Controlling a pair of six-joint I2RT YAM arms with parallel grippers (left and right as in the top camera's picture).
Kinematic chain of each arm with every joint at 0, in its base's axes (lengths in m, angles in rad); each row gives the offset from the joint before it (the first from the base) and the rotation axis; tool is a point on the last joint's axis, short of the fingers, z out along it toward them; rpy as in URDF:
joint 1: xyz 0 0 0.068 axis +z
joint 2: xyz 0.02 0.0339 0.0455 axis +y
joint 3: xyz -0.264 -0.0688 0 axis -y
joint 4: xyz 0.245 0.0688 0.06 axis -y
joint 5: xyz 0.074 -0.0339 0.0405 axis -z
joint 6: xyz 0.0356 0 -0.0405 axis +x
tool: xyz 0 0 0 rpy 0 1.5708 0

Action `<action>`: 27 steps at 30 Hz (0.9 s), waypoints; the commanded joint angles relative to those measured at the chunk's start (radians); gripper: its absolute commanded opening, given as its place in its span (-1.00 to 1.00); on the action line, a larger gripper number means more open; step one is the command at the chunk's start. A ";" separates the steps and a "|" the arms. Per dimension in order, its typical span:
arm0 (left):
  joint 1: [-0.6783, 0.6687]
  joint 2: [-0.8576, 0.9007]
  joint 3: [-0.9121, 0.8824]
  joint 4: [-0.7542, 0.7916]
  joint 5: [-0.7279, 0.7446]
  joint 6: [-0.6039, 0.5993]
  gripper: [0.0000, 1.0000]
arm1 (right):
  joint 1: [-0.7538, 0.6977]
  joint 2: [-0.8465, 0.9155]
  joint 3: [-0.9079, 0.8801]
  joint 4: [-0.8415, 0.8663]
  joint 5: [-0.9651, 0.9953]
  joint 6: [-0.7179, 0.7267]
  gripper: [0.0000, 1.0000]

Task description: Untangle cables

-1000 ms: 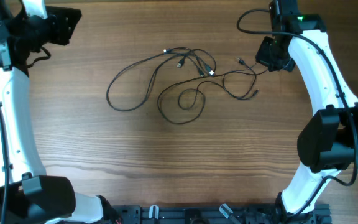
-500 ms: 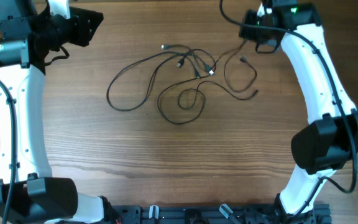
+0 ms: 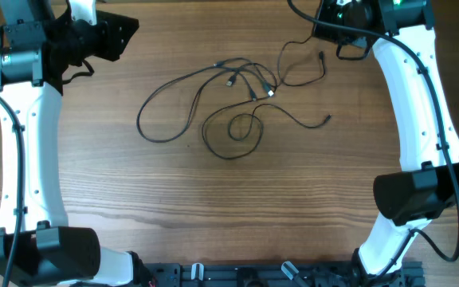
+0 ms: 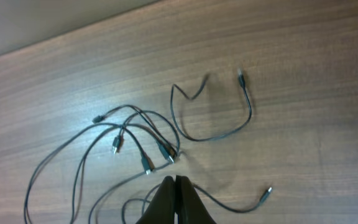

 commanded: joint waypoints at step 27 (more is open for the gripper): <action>-0.008 0.020 -0.002 0.000 -0.005 0.002 -0.57 | 0.003 0.224 -0.123 -0.030 0.135 0.206 0.48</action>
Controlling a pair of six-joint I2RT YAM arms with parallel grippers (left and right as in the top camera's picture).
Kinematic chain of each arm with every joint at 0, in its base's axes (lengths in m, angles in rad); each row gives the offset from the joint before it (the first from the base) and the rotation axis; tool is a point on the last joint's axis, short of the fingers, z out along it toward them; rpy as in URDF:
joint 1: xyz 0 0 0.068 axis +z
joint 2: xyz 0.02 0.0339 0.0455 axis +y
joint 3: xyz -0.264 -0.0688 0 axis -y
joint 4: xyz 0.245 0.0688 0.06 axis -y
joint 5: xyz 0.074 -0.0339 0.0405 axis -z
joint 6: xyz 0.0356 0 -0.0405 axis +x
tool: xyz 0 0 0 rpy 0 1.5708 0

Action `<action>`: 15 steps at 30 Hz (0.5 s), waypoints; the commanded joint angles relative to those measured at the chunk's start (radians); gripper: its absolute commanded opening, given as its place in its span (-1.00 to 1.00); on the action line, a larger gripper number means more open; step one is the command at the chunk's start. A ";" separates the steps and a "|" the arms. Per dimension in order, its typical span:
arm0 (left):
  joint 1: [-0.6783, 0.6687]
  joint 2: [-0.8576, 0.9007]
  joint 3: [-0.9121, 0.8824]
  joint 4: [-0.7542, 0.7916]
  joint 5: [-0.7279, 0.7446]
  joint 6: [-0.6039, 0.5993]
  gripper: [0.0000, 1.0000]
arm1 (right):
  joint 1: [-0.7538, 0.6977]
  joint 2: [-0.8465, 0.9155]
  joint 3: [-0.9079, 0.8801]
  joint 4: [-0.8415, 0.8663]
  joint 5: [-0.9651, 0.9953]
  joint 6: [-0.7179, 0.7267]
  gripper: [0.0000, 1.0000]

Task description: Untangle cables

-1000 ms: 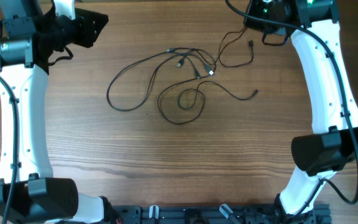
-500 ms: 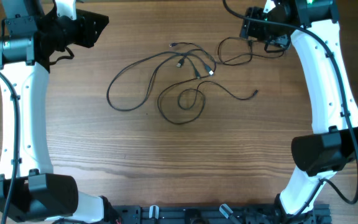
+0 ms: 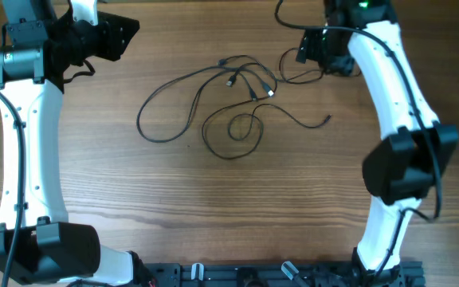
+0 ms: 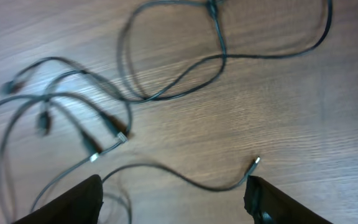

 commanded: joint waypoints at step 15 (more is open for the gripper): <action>-0.007 0.008 -0.002 0.003 -0.002 0.005 -0.57 | 0.003 0.157 -0.011 0.012 0.233 0.533 0.43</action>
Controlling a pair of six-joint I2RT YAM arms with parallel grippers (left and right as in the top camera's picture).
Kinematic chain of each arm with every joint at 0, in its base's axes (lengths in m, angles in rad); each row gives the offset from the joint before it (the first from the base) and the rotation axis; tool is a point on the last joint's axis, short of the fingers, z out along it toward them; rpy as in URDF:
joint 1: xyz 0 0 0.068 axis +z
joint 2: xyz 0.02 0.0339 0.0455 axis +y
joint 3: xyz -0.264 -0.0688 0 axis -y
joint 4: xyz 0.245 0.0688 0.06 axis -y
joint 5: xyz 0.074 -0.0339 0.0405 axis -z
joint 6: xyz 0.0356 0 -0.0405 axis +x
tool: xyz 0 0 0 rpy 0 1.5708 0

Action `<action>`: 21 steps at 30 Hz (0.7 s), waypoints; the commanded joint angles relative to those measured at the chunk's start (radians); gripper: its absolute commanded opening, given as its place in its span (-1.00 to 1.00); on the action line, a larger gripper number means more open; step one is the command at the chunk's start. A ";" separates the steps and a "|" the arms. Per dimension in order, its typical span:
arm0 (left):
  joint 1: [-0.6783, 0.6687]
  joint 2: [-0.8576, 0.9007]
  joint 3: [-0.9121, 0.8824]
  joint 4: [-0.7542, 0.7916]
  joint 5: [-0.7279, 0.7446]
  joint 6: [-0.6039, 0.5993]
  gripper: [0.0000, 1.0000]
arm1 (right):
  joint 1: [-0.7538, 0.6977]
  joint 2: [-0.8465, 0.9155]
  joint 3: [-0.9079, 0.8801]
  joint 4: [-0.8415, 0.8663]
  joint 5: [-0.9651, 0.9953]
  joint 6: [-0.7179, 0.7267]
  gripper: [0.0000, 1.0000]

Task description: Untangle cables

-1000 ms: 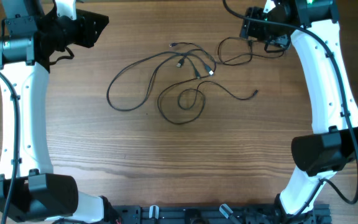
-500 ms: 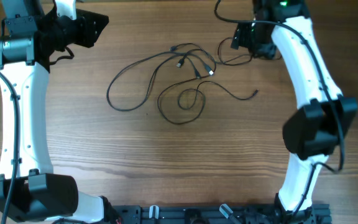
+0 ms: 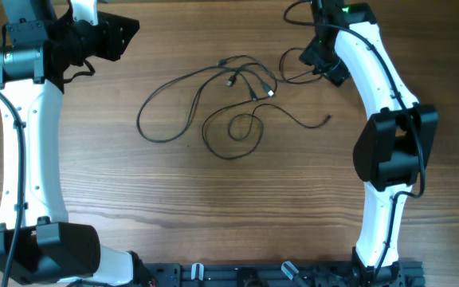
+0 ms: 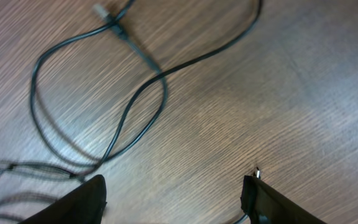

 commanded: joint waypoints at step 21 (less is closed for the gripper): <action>-0.007 0.008 -0.002 0.011 0.047 0.009 -0.57 | 0.001 0.163 -0.010 0.143 -0.001 0.116 0.43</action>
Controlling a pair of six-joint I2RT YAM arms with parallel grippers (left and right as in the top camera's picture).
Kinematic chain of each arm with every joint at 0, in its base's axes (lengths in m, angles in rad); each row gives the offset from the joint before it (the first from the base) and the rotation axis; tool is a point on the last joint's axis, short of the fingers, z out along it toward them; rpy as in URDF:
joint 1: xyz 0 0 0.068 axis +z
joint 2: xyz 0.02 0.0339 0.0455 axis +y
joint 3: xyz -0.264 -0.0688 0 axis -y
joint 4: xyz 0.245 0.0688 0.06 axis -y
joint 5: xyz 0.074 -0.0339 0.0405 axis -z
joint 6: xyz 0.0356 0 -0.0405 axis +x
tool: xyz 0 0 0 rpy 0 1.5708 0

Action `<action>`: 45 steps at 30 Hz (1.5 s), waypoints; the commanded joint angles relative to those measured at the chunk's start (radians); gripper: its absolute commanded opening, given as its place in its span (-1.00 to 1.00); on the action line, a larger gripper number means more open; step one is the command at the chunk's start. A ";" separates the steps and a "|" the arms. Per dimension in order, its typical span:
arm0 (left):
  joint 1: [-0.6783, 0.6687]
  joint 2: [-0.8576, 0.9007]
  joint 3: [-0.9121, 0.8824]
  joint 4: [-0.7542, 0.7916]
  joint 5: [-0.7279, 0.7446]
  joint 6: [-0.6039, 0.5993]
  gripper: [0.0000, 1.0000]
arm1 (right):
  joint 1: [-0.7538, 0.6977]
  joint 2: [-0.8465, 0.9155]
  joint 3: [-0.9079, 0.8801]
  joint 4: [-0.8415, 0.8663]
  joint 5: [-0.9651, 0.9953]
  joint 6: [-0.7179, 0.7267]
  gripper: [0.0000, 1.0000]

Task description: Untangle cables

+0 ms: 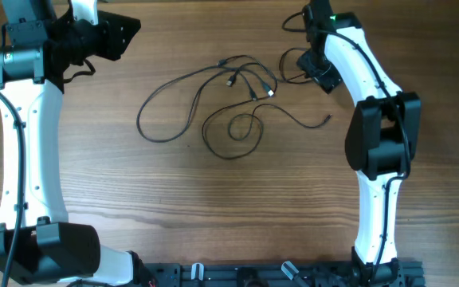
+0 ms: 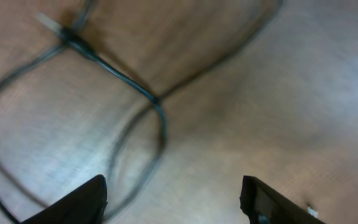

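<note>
Several thin black cables (image 1: pixel 241 84) lie tangled at the table's middle, with loops reaching left (image 1: pixel 154 119) and down (image 1: pixel 233 131). One cable end (image 1: pixel 327 119) trails right. My right gripper (image 1: pixel 319 70) hangs low over a smaller looped cable (image 1: pixel 293 68) at the back right. The right wrist view is blurred: that cable (image 2: pixel 157 109) crosses just ahead of my open right gripper (image 2: pixel 176 199), its plug (image 2: pixel 58 26) at the upper left, nothing between the fingers (image 2: pixel 82 202). My left gripper (image 1: pixel 118 33) stays at the far left corner, away from the cables.
Bare wooden tabletop (image 1: pixel 229 207) stretches from the tangle to the front edge. The left arm's white links (image 1: pixel 22 143) run down the left side and the right arm's (image 1: pixel 377 119) down the right. A small connector tip (image 2: pixel 311 211) shows by my right finger.
My right gripper has dropped closer to the looped cable at the back right, which now fills the wrist view. It is still open. The cables and left arm have not moved.
My right gripper was shut, high at the back right corner, looking over the whole tangle. Then it was open and nearer the cables. After that it stood over the small loop at the back right, and now it is lower still above it.
</note>
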 commanded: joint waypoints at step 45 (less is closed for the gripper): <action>-0.007 0.008 -0.002 0.002 0.023 0.009 -0.54 | 0.002 0.095 0.075 0.414 -0.615 -0.284 -0.91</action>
